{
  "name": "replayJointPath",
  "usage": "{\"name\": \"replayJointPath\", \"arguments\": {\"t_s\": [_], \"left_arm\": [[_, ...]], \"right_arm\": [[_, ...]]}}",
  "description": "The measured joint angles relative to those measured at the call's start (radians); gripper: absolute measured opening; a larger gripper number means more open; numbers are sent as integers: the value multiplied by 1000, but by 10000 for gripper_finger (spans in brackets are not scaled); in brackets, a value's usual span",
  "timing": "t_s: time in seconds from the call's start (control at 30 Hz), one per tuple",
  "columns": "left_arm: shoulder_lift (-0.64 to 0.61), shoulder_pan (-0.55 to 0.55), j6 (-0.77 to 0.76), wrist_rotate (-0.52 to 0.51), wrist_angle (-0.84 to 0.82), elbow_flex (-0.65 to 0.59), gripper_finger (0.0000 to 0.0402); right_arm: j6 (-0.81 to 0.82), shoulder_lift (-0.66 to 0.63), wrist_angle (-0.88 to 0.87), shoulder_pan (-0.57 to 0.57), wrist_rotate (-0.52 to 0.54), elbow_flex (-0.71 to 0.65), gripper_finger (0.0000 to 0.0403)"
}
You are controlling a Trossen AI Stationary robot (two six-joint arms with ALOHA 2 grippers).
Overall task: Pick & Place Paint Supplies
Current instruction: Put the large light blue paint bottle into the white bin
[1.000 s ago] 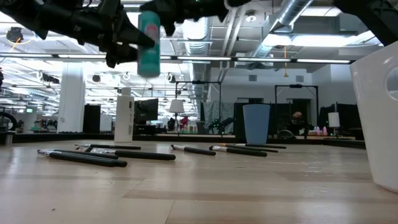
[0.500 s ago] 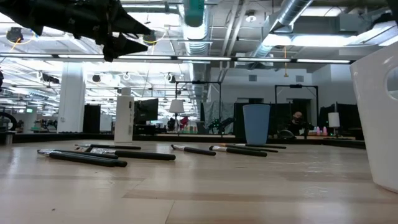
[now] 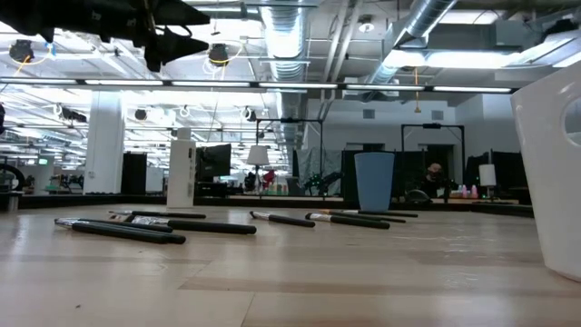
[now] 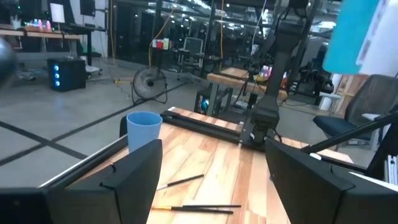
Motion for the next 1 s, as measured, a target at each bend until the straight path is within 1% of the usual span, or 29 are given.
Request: {"name": "replayJointPath", "arguments": {"t_s": [0.13,0.3,0.4,0.5,0.63,0.8,0.87,1.0], "left_arm": [[-2,0,1,0,1,0,280],[-2,0,1,-1,3,0,280],[-2,0,1,-1,6,0,280],[-2,0,1,-8,6,0,280],[-1,0,-4,-45,7,0,280],[-1,0,-5,-75,10,0,280],[-1,0,-5,-88,12,0,280],[-1,4,-5,-94,14,0,280]], "right_arm": [[185,-119,64,215,297,-159,113],[391,-224,223,486,697,-425,116],[512,-241,311,618,871,-568,116],[630,-238,389,730,994,-677,117],[769,-204,469,858,1158,-782,117],[950,-152,473,1002,1350,-861,118],[1030,-135,447,1049,1389,-879,118],[1214,-100,354,1111,1396,-899,118]]}}
